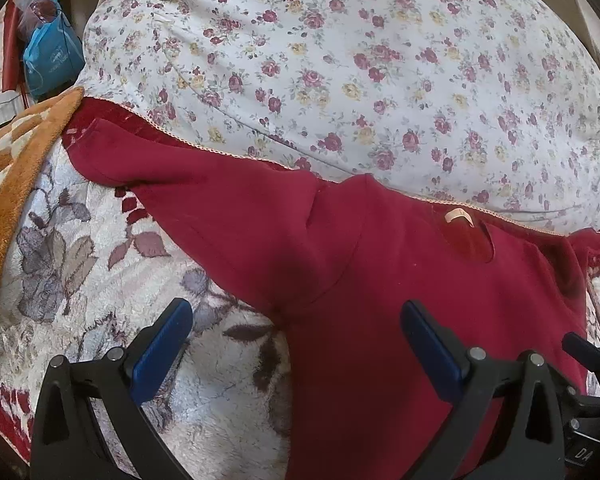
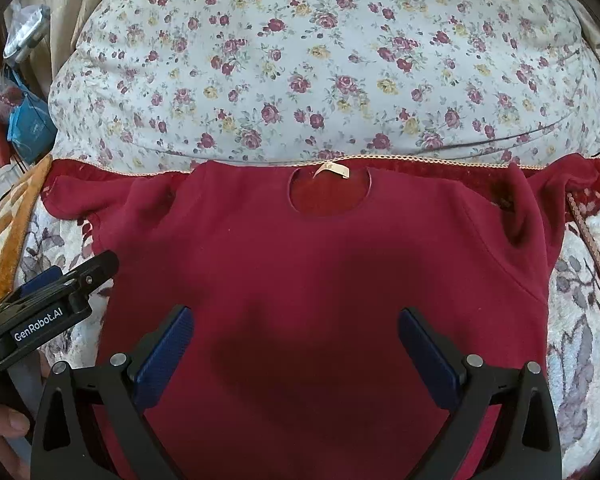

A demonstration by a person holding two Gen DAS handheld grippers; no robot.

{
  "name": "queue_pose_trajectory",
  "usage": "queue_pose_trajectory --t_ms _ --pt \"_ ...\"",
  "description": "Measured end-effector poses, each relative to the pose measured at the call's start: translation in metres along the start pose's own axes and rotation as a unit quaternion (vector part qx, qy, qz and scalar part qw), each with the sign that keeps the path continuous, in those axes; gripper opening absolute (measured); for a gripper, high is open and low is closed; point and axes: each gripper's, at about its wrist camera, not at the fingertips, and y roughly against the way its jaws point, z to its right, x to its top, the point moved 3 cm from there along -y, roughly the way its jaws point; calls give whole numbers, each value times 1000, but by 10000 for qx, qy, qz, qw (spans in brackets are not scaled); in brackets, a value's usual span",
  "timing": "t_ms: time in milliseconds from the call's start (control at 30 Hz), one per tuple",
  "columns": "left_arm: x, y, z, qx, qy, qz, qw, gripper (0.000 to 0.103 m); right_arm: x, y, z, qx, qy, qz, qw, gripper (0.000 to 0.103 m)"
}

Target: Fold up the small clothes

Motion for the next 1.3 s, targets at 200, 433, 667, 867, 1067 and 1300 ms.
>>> queue_pose_trajectory --t_ms 200,433,667,867,1067,1300 --pt "0 0 0 6 -15 -5 10000 103 4 -2 2 -34 -97 -60 9999 103" --pt "0 -2 0 31 -25 -17 10000 103 4 -7 -1 -32 -82 -173 9998 103" --pt "1 -4 -3 63 23 -47 10000 103 8 -8 -4 42 -27 -178 9998 103" --pt "2 -4 -5 74 40 -54 10000 103 8 -12 -6 55 -37 -243 9997 103" --pt "4 -5 -9 88 100 -73 9999 103 9 -15 -13 78 37 -269 9996 103" --pt "7 -5 -18 134 206 -94 9997 103 13 -15 -27 88 284 -263 9992 103"
